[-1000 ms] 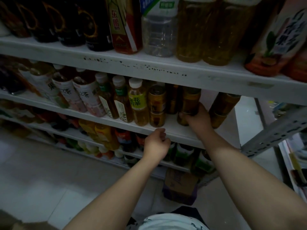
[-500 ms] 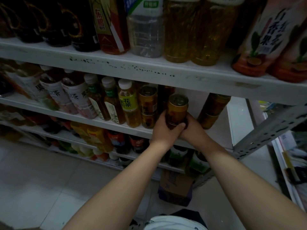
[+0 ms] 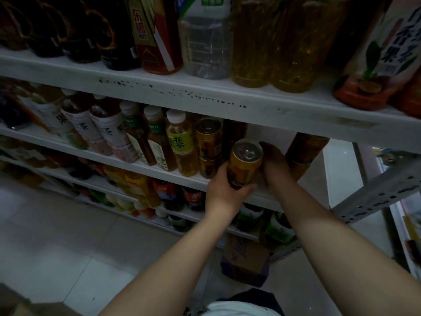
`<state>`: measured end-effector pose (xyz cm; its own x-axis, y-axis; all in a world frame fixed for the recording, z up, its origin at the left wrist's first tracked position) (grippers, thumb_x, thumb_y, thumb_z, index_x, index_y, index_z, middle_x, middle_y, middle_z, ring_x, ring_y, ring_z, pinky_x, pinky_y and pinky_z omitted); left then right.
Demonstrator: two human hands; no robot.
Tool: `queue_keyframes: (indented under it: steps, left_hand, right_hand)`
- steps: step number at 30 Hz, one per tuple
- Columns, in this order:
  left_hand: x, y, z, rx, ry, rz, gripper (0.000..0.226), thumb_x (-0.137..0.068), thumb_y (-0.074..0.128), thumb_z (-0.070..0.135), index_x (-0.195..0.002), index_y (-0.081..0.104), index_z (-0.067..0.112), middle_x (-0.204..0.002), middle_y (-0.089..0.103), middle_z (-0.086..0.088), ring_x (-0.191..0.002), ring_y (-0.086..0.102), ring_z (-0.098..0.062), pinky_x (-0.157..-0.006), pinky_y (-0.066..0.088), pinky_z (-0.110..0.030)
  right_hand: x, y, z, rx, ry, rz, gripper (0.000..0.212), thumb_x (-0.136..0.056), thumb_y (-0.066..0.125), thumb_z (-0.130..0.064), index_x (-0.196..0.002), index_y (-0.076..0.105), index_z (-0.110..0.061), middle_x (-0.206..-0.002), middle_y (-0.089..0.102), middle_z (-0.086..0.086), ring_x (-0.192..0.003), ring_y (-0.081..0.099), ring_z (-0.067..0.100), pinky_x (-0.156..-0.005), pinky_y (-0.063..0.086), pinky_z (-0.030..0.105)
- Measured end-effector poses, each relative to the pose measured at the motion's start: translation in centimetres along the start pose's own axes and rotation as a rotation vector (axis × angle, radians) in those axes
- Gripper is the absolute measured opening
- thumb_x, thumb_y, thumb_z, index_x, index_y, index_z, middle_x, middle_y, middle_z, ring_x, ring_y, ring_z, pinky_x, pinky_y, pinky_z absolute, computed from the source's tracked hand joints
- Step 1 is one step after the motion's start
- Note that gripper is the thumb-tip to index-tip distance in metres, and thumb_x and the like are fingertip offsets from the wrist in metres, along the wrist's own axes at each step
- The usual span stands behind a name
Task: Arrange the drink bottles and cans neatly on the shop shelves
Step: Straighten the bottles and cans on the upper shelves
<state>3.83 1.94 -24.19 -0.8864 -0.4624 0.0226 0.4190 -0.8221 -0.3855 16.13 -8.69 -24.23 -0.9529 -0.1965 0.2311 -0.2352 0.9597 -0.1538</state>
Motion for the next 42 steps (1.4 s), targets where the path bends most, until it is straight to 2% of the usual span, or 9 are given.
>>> queue_keyframes:
  steps: [4,6,8,12,17,24,32,37,42]
  left_hand:
    - [2.0,-1.9,-1.2,-0.018,0.07,0.056,0.065,-0.06,0.083,0.048,-0.116,0.052,0.038,-0.093,0.058,0.03,-0.09,0.057,0.013,-0.074,0.043,-0.002]
    - [2.6,-2.8,-1.7,-0.045,0.07,0.083,0.069,-0.058,0.084,0.05,-0.117,0.052,0.037,-0.092,0.059,0.03,-0.09,0.057,0.013,-0.076,0.046,-0.005]
    - [2.9,-3.5,-2.2,-0.073,0.063,0.091,0.073,-0.057,0.084,0.051,-0.12,0.051,0.036,-0.097,0.062,0.025,-0.093,0.059,0.007,-0.08,0.05,-0.013]
    - [3.2,-4.6,-2.7,-0.089,0.042,0.102,0.069,-0.059,0.083,0.051,-0.118,0.051,0.037,-0.092,0.057,0.029,-0.092,0.057,0.003,-0.075,0.044,-0.007]
    - [3.3,-5.5,-2.5,-0.089,0.007,0.107,0.063,-0.054,0.078,0.057,-0.107,0.044,0.048,-0.089,0.054,0.032,-0.084,0.05,0.018,-0.067,0.038,-0.002]
    - [2.6,-5.2,-2.4,-0.074,0.027,0.073,0.068,-0.061,0.083,0.048,-0.118,0.054,0.029,-0.098,0.064,0.017,-0.093,0.061,-0.003,-0.076,0.047,-0.012]
    - [1.3,-3.4,-0.2,-0.07,0.048,0.052,0.056,-0.064,0.083,0.047,-0.11,0.054,0.032,-0.094,0.059,0.023,-0.088,0.058,-0.001,-0.072,0.045,-0.011]
    - [-0.3,-1.9,1.0,-0.059,-0.007,0.062,0.07,-0.064,0.08,0.053,-0.123,0.052,0.03,-0.103,0.055,0.019,-0.092,0.05,0.0,-0.08,0.04,-0.019]
    - [-1.5,-0.3,1.7,0.0,-0.026,0.105,0.065,-0.068,0.08,0.046,-0.123,0.053,0.024,-0.117,0.064,0.004,-0.105,0.06,-0.012,-0.084,0.042,-0.022]
  right_hand:
    - [-1.9,2.9,-1.1,0.014,-0.102,-0.08,0.07,-0.092,0.059,-0.015,-0.149,0.018,-0.015,-0.15,0.031,0.011,-0.135,0.034,0.026,-0.102,0.032,0.029]
    - [-3.0,4.1,-1.2,0.143,-0.18,-0.102,0.071,-0.087,0.064,-0.013,-0.146,0.024,-0.015,-0.141,0.043,0.012,-0.127,0.044,0.026,-0.093,0.037,0.025]
    - [-3.9,5.0,-1.4,0.224,-0.208,-0.095,0.074,-0.076,0.075,-0.029,-0.138,0.037,-0.015,-0.124,0.056,0.004,-0.114,0.055,0.021,-0.084,0.044,0.022]
    - [-5.2,5.6,-1.9,0.464,-0.181,0.018,0.071,-0.065,0.076,-0.053,-0.125,0.053,-0.023,-0.123,0.062,0.001,-0.113,0.058,0.022,-0.094,0.046,0.033]
    - [-3.0,4.2,-1.7,0.389,-0.158,-0.004,0.064,-0.058,0.082,-0.044,-0.114,0.057,-0.023,-0.109,0.067,0.0,-0.099,0.064,0.018,-0.081,0.049,0.028]
    - [2.8,1.0,-0.7,0.28,-0.208,-0.133,0.052,-0.065,0.084,-0.025,-0.111,0.06,-0.022,-0.105,0.069,-0.003,-0.096,0.065,0.013,-0.089,0.053,0.042]
    - [5.0,-2.6,-0.3,0.286,-0.185,-0.073,0.048,-0.069,0.081,-0.016,-0.112,0.062,-0.018,-0.104,0.069,-0.001,-0.095,0.065,0.011,-0.09,0.053,0.041]
    - [6.0,-4.0,-0.7,0.333,-0.213,-0.063,0.056,-0.068,0.083,-0.02,-0.119,0.059,-0.017,-0.11,0.067,-0.001,-0.102,0.062,0.011,-0.094,0.05,0.037]
    - [6.0,-3.7,-1.0,0.382,-0.256,0.02,0.06,-0.064,0.084,-0.025,-0.117,0.057,-0.018,-0.11,0.065,-0.001,-0.102,0.061,0.013,-0.092,0.049,0.035]
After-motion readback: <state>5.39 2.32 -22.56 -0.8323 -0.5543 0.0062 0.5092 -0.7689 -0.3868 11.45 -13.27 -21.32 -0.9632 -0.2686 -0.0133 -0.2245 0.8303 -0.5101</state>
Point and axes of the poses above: each hand's wrist, its own x-axis away from the middle knuckle, its own y-axis out of the palm, z = x × y, the point moved 4 cm from there along -x, towards the middle knuckle
